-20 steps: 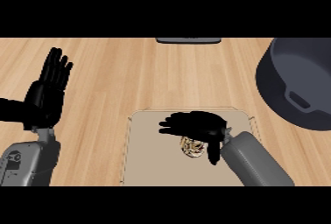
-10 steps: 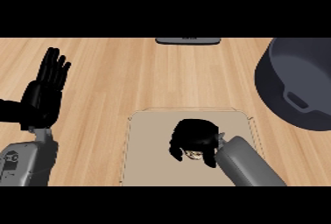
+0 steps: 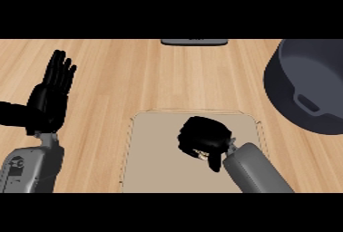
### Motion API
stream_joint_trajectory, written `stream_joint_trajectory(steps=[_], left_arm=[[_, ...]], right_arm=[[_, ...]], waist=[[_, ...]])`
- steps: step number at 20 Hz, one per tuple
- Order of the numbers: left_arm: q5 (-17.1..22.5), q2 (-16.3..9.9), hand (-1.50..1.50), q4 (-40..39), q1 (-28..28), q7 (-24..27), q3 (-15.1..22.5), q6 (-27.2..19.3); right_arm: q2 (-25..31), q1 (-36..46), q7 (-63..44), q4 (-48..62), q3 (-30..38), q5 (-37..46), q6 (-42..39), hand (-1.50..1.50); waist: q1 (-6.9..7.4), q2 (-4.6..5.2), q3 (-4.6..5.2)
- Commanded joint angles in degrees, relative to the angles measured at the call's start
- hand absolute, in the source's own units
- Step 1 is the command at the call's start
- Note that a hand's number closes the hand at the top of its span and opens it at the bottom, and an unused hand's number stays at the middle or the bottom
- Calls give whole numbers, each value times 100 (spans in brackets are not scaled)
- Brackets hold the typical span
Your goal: Pick the cupcake from the tray and place it in the pot
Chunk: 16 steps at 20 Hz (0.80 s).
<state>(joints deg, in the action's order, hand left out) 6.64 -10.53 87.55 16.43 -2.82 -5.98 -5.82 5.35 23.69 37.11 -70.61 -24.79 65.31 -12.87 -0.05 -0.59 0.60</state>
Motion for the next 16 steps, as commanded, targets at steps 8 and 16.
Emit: stream_joint_trajectory(steps=[8, 16], left_arm=[[16, 19, 0, 85, 79, -23, 94, 78], [31, 85, 0, -9, 159, -30, 139, 95]], right_arm=[[-526, 1038, -4955, 633, 2092, 300, 955, 150], [-533, 2534, -8252, 749, 2327, 1500, 2168, 150]], waist=[[273, 126, -55], [354, 100, -45]])
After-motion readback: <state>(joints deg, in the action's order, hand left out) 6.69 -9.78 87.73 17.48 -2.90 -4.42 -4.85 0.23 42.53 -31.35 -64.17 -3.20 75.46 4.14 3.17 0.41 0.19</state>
